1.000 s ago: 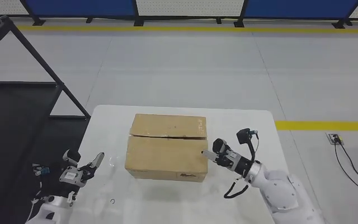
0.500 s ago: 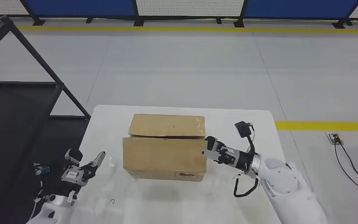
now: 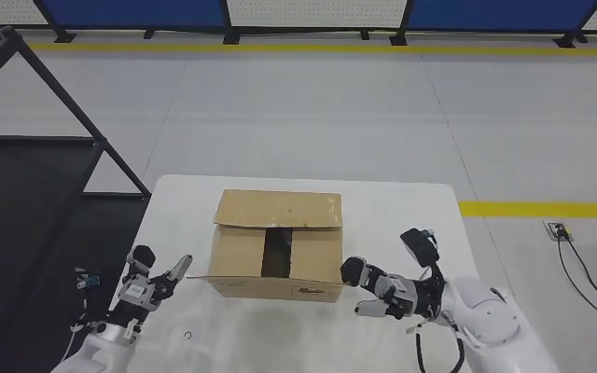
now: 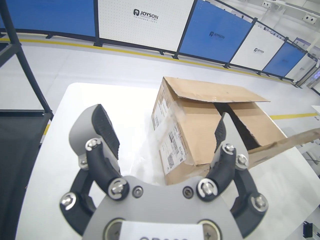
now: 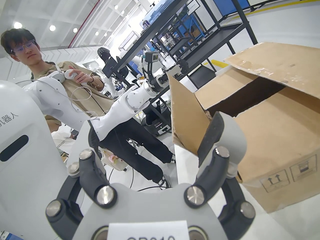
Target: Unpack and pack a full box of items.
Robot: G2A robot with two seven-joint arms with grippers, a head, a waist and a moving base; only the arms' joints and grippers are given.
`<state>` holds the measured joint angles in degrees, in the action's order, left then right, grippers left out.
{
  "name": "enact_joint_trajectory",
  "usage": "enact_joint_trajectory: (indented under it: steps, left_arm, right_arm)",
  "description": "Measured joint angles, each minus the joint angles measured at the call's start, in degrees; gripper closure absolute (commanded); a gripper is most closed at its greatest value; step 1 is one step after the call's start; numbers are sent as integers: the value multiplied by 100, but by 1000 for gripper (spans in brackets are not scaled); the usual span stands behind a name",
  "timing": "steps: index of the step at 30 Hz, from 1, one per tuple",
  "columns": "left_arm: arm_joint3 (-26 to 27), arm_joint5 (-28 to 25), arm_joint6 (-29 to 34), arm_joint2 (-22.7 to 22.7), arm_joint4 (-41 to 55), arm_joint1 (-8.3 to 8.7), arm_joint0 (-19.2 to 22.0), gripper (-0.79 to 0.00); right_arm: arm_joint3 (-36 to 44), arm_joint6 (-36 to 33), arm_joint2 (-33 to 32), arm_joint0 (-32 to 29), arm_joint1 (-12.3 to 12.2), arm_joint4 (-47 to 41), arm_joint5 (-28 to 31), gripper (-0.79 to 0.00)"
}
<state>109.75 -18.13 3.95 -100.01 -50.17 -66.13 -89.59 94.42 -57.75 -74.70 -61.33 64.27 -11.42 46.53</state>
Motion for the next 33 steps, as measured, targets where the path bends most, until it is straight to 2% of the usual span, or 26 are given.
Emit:
enact_joint_trajectory:
  steps: [5, 11, 15, 18, 24, 33]
  left_arm:
    - [11, -356, 9, 28, -204, 20, -71, -785]
    - [10, -1133, 84, -14, -562, 74, -255, -785]
    - [-49, -1534, 174, -34, -874, 110, -369, -785]
    - [-94, -1702, 282, -22, -1032, 132, -408, -785]
    - [-175, -1539, 222, 80, -1474, 143, -385, -785]
    - [-255, -1306, 43, 186, -1609, 139, -409, -785]
  right_arm:
    - [202, 173, 288, -102, -222, 393, 174, -785]
    - [231, 333, 656, -97, -520, 898, 334, -785]
    - [167, 232, 898, -10, -698, 1187, 233, -785]
    - [49, 124, 990, 99, -771, 1026, 122, -785]
    - [-184, 100, 1007, 423, -772, 77, -657, -785]
    - [-181, 93, 1009, 438, -772, 73, -684, -785]
